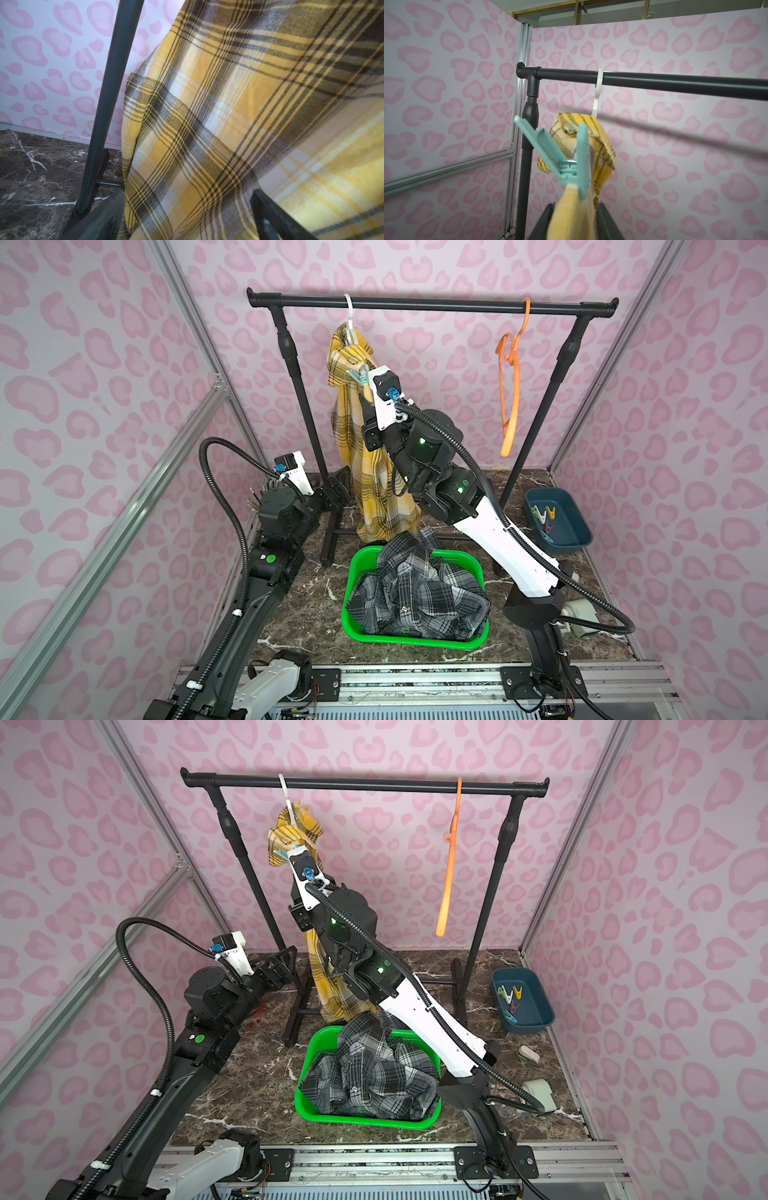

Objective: Remove the clothespins securing long-sleeve shirts to the hanger
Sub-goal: Pick up the hanger from the clothesline.

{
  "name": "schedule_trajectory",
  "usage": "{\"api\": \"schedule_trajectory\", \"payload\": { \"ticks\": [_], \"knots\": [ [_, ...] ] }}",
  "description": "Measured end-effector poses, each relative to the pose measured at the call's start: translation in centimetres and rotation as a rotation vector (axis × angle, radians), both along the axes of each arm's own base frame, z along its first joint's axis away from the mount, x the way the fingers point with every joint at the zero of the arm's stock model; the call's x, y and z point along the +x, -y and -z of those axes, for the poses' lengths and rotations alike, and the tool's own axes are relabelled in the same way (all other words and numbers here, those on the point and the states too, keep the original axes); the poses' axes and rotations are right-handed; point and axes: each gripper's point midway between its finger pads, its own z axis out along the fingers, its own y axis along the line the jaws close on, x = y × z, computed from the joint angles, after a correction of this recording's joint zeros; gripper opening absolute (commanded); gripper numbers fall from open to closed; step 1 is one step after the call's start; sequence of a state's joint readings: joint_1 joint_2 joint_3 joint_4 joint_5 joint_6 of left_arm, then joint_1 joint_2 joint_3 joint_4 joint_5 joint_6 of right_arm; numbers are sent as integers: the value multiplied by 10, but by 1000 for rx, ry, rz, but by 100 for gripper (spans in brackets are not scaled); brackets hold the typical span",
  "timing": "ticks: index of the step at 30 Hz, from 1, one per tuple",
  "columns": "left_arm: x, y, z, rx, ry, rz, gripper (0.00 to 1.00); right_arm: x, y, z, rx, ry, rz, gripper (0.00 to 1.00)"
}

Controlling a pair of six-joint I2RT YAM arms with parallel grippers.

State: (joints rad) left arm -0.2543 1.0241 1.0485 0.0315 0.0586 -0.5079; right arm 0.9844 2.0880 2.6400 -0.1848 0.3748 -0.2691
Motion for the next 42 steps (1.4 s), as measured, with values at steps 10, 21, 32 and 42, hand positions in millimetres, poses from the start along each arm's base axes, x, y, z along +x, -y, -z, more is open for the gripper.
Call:
{"api": "schedule_trajectory", "payload": {
  "ticks": [10,21,32,42],
  "knots": [
    [0,-1,2,4,-2,-5,97,0,5,-7,5,27,32,0],
    [2,-1,4,6,-9,-4,97,5,4,-16,45,95,70,0],
    [6,1,8,8,-20,0,97,0,8,-35,103,174,84,0],
    [8,3,8,5,-25,4,97,-12,6,-45,115,210,69,0]
  ]
}}
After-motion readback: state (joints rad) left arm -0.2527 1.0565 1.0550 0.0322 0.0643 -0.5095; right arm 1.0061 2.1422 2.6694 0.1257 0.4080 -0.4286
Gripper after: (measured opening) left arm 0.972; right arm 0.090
